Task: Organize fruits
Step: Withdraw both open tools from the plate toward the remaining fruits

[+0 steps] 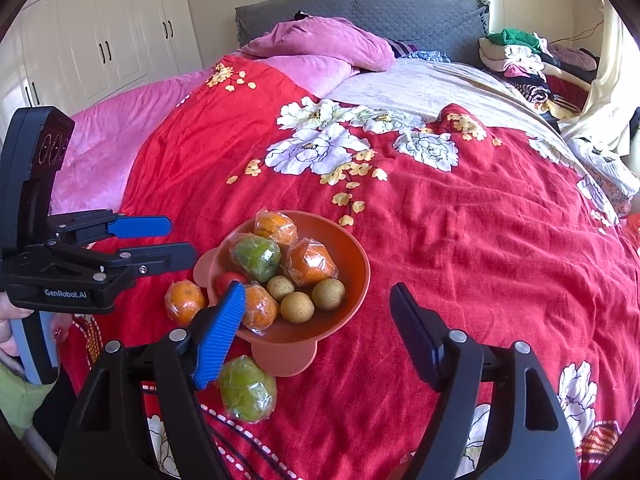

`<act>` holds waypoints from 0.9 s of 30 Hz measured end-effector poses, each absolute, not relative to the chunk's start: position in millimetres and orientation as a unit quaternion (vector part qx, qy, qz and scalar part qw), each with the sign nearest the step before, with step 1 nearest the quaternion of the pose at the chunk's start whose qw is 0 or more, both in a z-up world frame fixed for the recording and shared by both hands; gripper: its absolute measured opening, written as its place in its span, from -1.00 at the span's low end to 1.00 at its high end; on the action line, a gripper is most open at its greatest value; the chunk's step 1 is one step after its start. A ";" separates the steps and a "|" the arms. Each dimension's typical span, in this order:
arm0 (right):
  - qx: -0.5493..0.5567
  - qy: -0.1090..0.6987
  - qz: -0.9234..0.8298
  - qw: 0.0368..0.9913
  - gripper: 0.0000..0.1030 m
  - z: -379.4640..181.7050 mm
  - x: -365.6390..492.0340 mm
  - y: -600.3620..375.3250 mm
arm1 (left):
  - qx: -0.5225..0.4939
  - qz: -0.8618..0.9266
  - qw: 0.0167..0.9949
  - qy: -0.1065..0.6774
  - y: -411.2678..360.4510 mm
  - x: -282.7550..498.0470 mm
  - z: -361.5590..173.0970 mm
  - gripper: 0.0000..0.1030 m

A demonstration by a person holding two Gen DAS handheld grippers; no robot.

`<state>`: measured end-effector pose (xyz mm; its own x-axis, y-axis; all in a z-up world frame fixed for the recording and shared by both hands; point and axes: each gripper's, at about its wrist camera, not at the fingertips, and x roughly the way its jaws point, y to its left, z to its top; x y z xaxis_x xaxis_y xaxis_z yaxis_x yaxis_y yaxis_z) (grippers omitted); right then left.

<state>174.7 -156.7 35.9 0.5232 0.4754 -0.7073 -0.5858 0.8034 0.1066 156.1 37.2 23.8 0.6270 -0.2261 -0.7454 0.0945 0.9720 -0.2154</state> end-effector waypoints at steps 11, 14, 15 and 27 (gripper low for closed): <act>-0.075 0.366 0.302 0.877 0.65 49.3 162.8 -157.7 | -0.076 -0.077 0.906 0.410 42.0 143.3 38.6 0.54; -0.076 0.364 0.302 0.878 0.69 51.6 159.6 -157.6 | -0.075 -0.076 0.907 0.407 42.2 138.4 41.2 0.58; -0.076 0.363 0.302 0.878 0.71 52.5 157.8 -157.4 | -0.074 -0.075 0.907 0.407 42.2 137.4 41.5 0.58; -0.078 0.356 0.307 0.879 0.75 59.9 141.4 -156.1 | -0.070 -0.066 0.911 0.401 45.6 123.0 49.1 0.68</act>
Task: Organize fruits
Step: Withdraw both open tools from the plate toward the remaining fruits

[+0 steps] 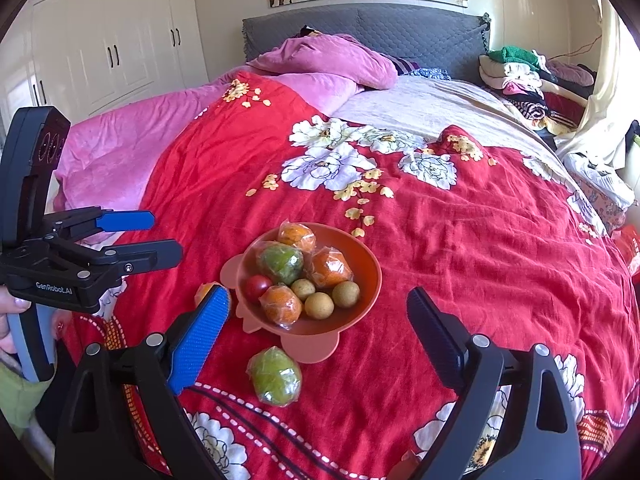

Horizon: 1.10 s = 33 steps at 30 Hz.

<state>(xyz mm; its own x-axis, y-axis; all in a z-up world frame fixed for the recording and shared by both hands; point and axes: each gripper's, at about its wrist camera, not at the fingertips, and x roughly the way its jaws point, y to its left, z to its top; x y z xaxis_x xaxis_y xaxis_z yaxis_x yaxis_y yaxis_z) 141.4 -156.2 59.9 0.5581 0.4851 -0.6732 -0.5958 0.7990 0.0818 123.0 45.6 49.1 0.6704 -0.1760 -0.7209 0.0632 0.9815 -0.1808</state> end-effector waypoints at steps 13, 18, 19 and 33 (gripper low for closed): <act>-0.077 0.356 0.313 0.877 0.79 63.5 124.4 -155.5 | -0.058 -0.063 0.913 0.399 42.1 108.3 52.0 0.81; -0.077 0.359 0.315 0.875 0.80 61.6 119.9 -154.3 | -0.056 -0.061 0.912 0.401 43.4 102.7 50.9 0.81; -0.078 0.360 0.315 0.875 0.80 61.1 118.6 -154.1 | -0.056 -0.060 0.912 0.402 44.0 102.0 50.8 0.81; -0.082 0.371 0.319 0.868 0.82 52.8 107.4 -155.3 | -0.045 -0.057 0.907 0.414 45.7 88.6 40.3 0.81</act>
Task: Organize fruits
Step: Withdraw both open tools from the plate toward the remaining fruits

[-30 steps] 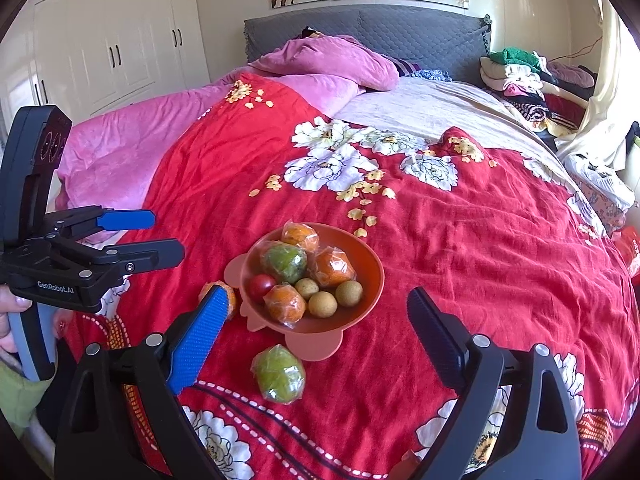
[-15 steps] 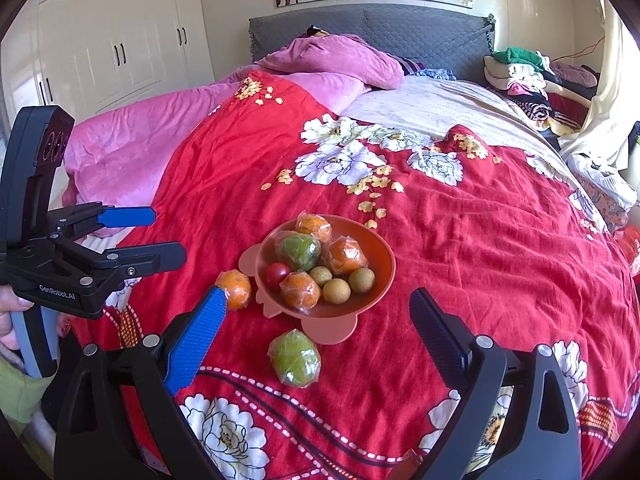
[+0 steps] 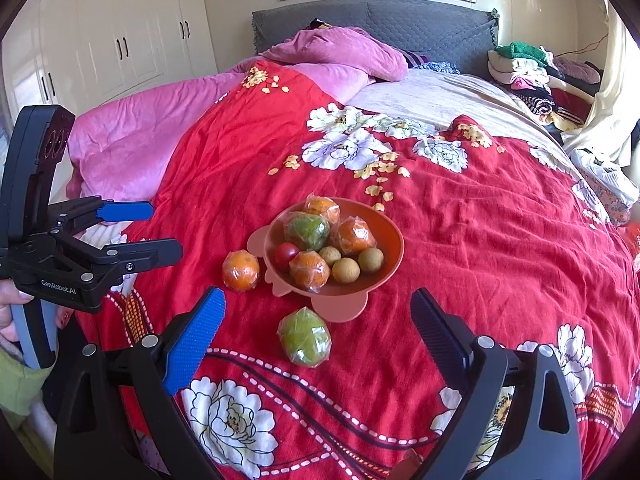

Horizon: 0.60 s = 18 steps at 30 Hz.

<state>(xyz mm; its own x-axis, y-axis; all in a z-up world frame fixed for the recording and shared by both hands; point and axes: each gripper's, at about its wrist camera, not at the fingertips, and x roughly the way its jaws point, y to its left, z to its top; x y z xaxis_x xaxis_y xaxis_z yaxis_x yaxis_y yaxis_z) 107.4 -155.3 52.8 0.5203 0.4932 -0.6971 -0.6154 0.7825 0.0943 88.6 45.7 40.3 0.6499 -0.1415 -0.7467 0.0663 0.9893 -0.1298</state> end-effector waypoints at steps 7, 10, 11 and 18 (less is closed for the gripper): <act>-0.082 0.380 0.317 0.865 0.82 44.8 104.2 -157.5 | -0.038 -0.060 0.902 0.426 41.6 85.5 30.0 0.81; -0.084 0.384 0.316 0.863 0.82 40.4 103.6 -158.3 | -0.035 -0.061 0.899 0.431 39.4 85.3 25.4 0.81; -0.085 0.386 0.316 0.863 0.82 38.7 103.7 -158.4 | -0.034 -0.062 0.899 0.433 39.1 85.1 24.1 0.81; -0.085 0.400 0.311 0.858 0.82 25.5 106.4 -158.7 | -0.032 -0.062 0.893 0.444 37.0 88.9 13.7 0.81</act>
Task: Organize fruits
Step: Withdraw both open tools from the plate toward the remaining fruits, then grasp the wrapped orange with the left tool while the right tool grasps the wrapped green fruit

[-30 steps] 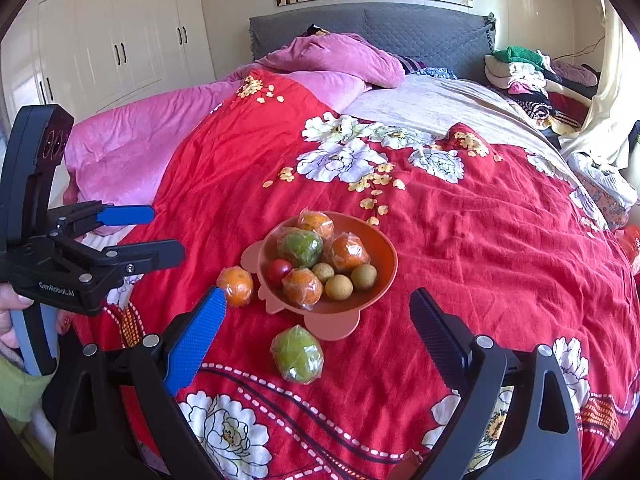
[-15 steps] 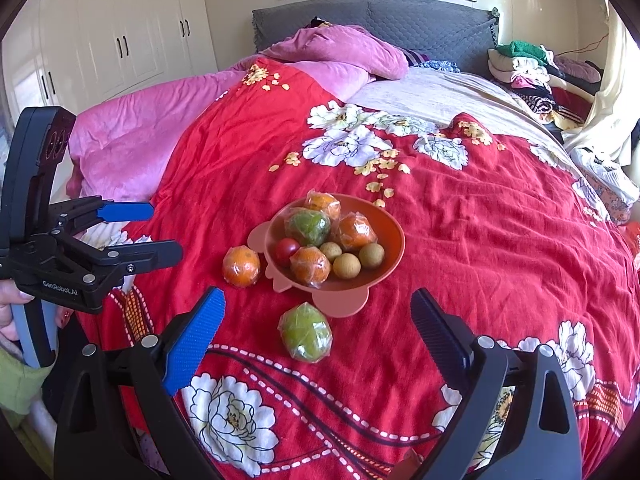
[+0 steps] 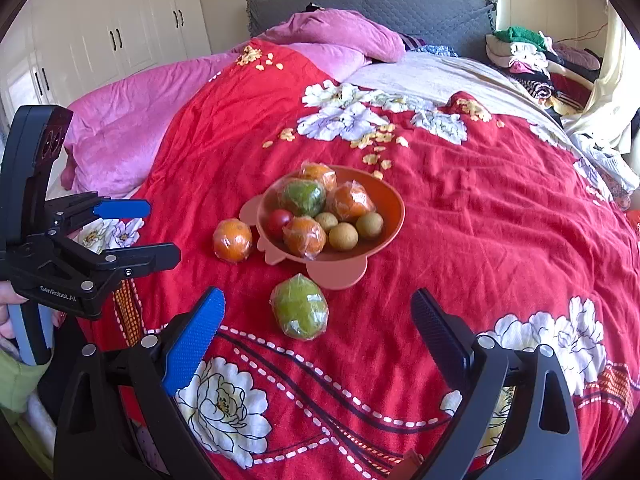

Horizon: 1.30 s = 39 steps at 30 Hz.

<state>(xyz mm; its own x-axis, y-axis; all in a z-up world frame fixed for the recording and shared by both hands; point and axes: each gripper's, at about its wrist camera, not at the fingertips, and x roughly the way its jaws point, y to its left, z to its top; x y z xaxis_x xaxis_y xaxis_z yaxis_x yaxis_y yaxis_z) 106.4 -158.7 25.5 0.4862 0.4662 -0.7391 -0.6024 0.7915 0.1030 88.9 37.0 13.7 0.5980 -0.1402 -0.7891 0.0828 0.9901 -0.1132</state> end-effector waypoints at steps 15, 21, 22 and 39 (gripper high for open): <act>-0.096 0.426 0.316 0.843 0.82 -4.4 114.1 -146.2 | -0.035 -0.056 0.879 0.472 37.9 108.5 -14.1 0.81; -0.101 0.435 0.321 0.835 0.76 -16.4 119.6 -140.5 | -0.036 -0.058 0.876 0.478 39.1 117.6 -22.2 0.80; -0.101 0.437 0.323 0.833 0.58 -18.1 120.4 -139.4 | -0.037 -0.060 0.875 0.479 39.3 119.2 -23.2 0.74; -0.101 0.454 0.345 0.815 -0.20 -37.9 131.5 -125.2 | -0.049 -0.083 0.867 0.490 36.1 139.9 -39.0 0.20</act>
